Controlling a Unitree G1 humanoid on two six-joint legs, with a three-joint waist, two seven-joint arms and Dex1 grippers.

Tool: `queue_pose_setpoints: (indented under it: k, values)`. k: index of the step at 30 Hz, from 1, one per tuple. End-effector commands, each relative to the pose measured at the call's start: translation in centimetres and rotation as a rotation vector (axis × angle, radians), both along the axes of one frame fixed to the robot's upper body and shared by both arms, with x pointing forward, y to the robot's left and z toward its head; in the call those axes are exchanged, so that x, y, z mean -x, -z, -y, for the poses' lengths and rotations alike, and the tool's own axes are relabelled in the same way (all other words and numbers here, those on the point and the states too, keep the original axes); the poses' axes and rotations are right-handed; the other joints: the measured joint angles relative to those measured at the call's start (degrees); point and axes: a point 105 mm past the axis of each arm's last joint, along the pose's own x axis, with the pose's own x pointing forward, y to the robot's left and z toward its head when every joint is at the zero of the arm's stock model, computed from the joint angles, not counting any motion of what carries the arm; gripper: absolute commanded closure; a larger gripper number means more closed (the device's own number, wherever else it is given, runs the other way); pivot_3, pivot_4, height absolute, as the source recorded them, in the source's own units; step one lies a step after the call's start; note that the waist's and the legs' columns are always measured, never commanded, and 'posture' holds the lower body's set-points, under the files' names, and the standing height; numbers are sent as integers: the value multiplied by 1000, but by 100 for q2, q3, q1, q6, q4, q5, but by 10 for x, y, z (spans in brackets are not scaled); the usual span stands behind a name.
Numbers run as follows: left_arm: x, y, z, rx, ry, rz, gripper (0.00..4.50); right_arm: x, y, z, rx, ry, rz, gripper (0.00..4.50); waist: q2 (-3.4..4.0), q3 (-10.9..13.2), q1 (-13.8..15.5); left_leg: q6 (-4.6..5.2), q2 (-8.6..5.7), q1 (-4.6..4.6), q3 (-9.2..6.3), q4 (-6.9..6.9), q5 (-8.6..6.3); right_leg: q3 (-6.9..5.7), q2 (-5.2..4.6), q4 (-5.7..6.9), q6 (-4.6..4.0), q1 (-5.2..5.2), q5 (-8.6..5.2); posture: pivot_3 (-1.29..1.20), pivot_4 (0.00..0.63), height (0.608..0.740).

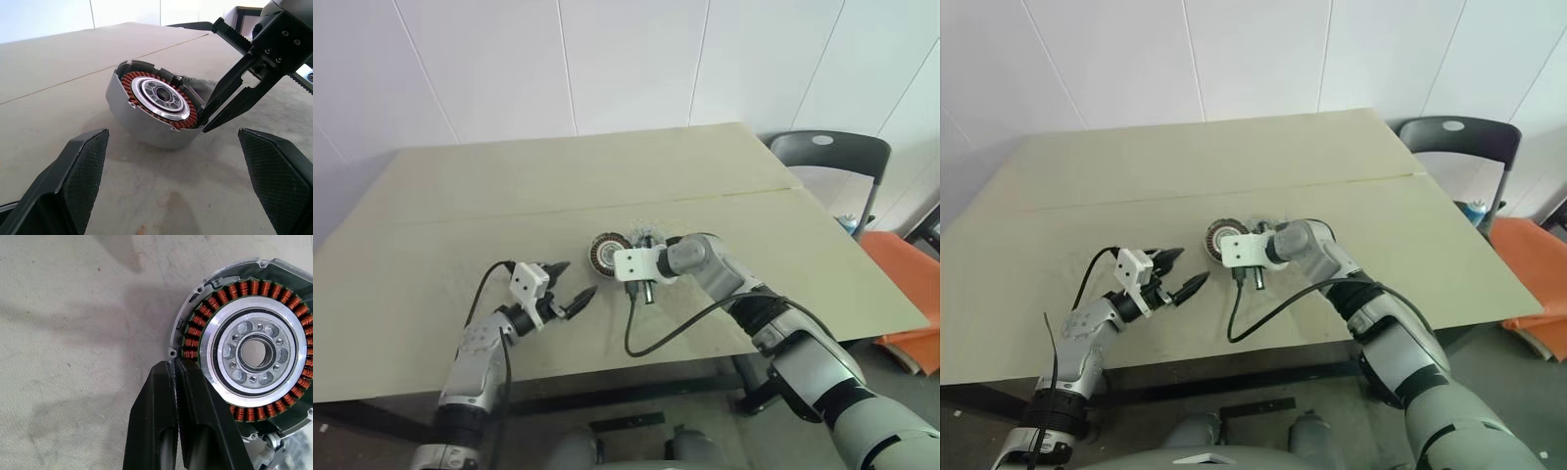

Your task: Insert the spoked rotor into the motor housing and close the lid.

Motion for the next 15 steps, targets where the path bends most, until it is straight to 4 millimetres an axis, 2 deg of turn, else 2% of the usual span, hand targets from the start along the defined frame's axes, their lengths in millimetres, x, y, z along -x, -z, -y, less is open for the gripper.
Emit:
queue_pose_setpoints:
  k: [1, 8, 12, 15]
  values:
    - [-3, -11, 1, 2, 3, 46, 0, 3, -12, -5, -31, -44, 1, 4480, 0, 0, 6, 0, 0, -1, 0, -1, 0, 0, 0, 0, 0, -1, 0, 0, 0, 740]
    - [-4, -12, 4, 2, 8, 46, 0, 43, -36, -1, -14, -265, -104, 4480, 0, 1, 25, 0, -1, -15, 0, -9, -1, -1, -3, -21, 4, 0, 1, 0, 0, 740]
    - [-5, -13, 6, 4, 12, 47, 0, 54, -45, 6, 29, -328, -118, 4480, -1, 2, 39, 0, -1, -24, -1, -9, -1, -3, -3, -20, 5, -3, 2, 0, 0, 740]
    - [-5, -14, 7, 7, 14, 49, 0, 55, -43, 13, 105, -349, -106, 4480, -1, 2, 34, 0, -1, -21, 1, -8, -1, -3, -3, -20, 4, 0, 1, 0, 0, 740]
